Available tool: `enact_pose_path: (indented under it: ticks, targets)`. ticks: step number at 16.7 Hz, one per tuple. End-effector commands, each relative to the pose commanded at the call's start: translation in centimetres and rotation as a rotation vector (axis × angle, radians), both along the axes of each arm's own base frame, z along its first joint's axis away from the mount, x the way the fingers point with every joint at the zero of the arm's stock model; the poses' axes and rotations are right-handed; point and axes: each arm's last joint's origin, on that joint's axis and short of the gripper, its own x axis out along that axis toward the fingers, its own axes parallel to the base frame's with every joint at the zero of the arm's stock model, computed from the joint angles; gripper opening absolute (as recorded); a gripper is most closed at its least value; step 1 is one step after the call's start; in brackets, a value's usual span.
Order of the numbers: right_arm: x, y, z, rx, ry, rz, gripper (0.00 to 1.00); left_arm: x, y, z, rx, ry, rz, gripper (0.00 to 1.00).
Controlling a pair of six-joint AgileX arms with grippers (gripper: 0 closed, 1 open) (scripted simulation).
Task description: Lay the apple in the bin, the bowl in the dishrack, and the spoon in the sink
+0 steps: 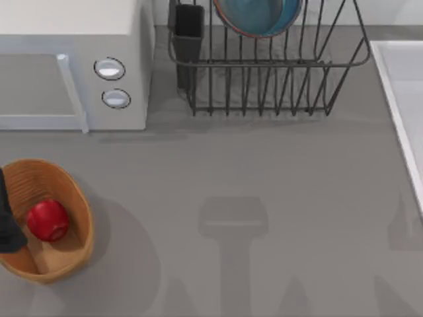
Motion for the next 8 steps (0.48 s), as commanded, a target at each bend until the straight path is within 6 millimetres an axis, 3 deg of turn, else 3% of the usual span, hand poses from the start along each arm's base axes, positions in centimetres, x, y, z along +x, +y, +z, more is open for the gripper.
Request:
enact_pose_path:
  ticks: [8]
  targets:
    - [-0.04, -0.08, 0.19, 0.004, 0.01, -0.008, 1.0, 0.0, 0.0, 0.0, 0.0, 0.0, 0.0, 1.0]
